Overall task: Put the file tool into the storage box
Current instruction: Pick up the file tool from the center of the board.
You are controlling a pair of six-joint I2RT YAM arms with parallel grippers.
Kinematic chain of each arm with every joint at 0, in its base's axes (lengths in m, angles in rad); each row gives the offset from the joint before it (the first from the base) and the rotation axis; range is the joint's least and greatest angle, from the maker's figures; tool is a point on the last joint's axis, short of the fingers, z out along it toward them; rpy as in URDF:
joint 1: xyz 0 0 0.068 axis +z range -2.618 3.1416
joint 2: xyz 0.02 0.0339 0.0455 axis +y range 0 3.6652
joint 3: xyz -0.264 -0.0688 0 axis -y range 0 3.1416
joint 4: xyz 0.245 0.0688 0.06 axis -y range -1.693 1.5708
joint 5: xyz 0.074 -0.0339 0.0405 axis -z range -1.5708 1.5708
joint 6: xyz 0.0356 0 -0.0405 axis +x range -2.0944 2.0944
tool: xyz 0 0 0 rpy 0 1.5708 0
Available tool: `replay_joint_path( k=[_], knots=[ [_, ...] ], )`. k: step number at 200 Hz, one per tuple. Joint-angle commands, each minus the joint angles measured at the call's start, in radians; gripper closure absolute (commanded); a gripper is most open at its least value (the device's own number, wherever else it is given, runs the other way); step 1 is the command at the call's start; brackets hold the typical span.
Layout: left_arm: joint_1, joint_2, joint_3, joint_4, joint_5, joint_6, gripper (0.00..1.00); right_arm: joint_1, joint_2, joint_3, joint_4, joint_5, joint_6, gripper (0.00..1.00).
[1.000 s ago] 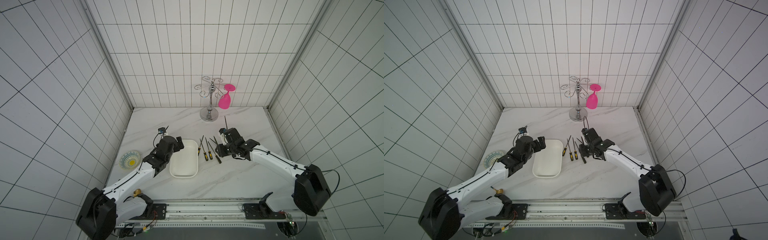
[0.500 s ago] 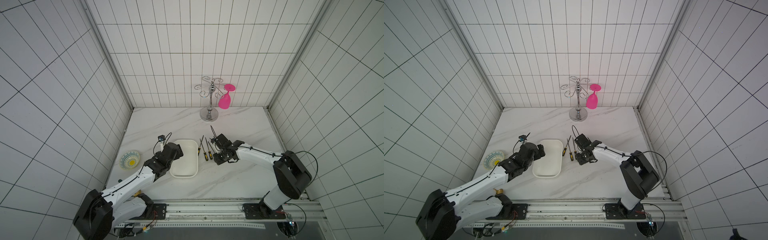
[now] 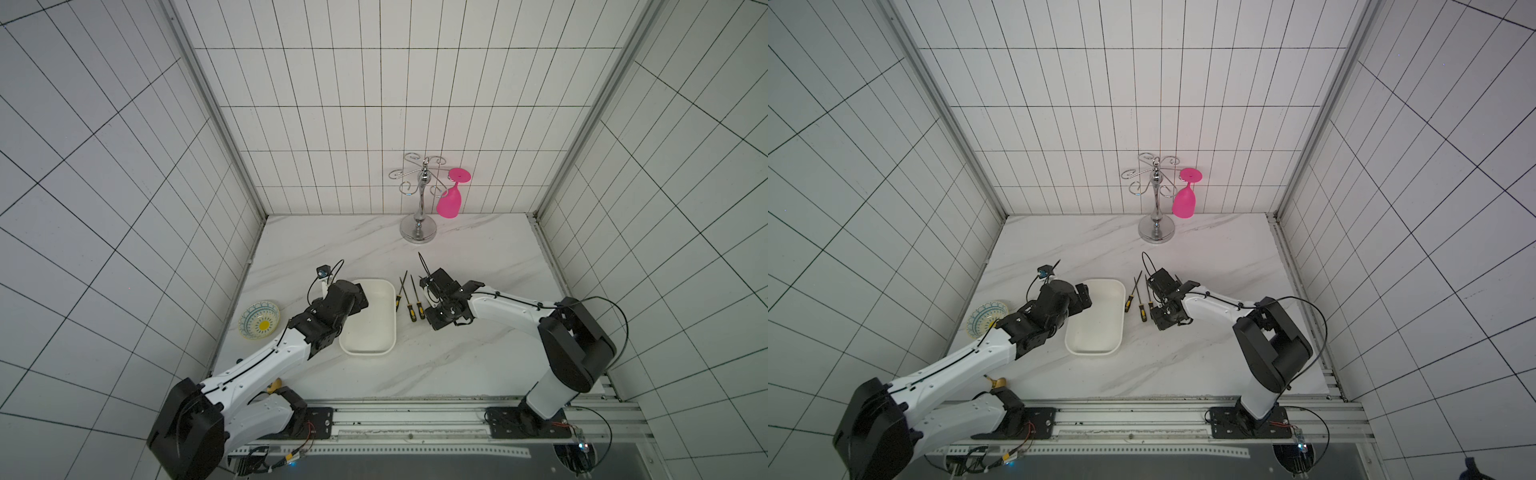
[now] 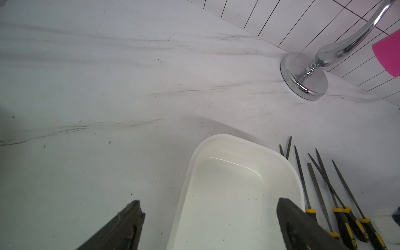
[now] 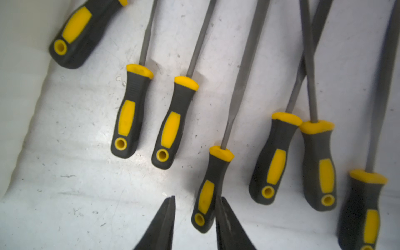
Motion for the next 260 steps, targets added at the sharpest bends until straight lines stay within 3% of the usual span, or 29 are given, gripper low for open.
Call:
replay_joint_path(
  k=[1, 105, 164, 179, 197, 212, 260],
  knots=[
    [-0.008, 0.033, 0.053, 0.005, 0.05, 0.013, 0.01, -0.003, 0.021, -0.002, 0.026, 0.004, 0.009, 0.66],
    [-0.011, 0.062, 0.157, 0.019, 0.116, 0.031, 0.01, -0.008, 0.023, -0.018, 0.042, 0.015, 0.011, 0.68],
    [-0.013, 0.067, 0.117, 0.024, 0.132, -0.02, 0.01, -0.014, 0.076, 0.005, 0.0, 0.023, 0.023, 0.65],
    [-0.012, 0.06, 0.111, 0.023, 0.123, -0.021, 0.01, -0.015, 0.075, 0.005, 0.001, 0.021, 0.023, 0.69],
    [-0.013, 0.054, 0.113, 0.025, 0.12, -0.017, 0.01, -0.019, 0.071, 0.007, 0.002, 0.015, 0.018, 0.88],
    [-0.013, 0.061, 0.119, 0.032, 0.138, -0.008, 0.01, -0.027, 0.065, 0.013, 0.0, 0.004, 0.024, 0.97],
    [-0.013, 0.1, 0.115, 0.121, 0.277, -0.004, 0.01, -0.07, -0.098, -0.003, 0.047, -0.06, 0.057, 1.0]
  ],
)
